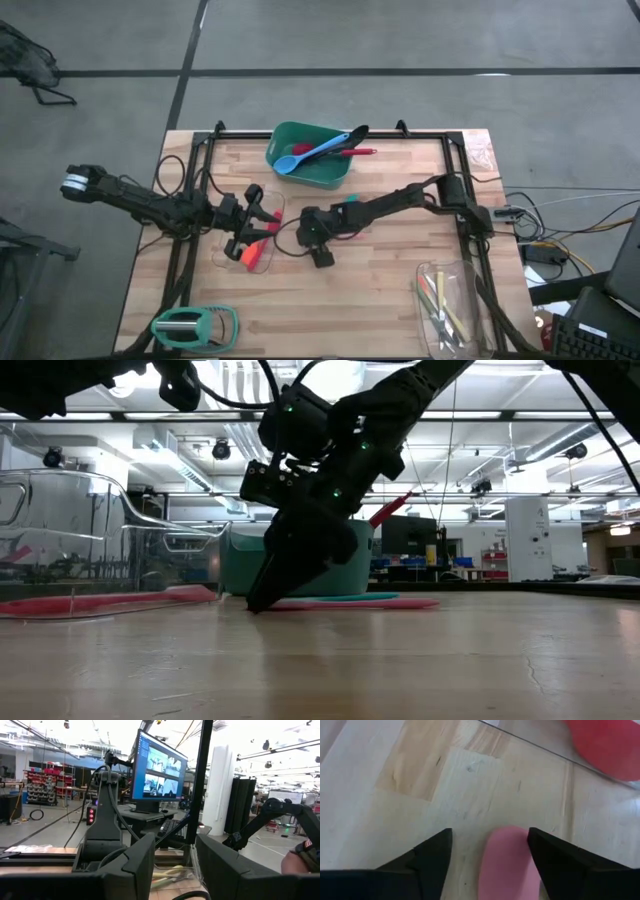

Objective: Pick & Place Kitchen Items
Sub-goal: Put the pink spatula into the left transparent bin

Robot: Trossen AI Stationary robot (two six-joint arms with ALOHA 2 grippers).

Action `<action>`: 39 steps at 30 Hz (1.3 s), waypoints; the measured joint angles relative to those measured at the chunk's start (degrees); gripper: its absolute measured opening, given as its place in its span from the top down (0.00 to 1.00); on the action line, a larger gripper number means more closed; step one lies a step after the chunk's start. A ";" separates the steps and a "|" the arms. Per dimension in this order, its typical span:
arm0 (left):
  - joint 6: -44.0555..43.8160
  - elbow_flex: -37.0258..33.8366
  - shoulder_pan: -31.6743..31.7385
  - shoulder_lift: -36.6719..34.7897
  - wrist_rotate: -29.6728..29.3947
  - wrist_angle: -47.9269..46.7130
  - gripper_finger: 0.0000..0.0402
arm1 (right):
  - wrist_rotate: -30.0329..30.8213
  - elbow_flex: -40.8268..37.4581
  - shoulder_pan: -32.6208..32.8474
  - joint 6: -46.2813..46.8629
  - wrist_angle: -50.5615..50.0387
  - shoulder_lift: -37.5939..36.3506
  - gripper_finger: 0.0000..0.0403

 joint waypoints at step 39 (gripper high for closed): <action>0.11 0.00 0.00 0.02 0.00 -0.43 0.62 | 3.77 -0.15 -0.13 1.15 -1.24 1.73 0.98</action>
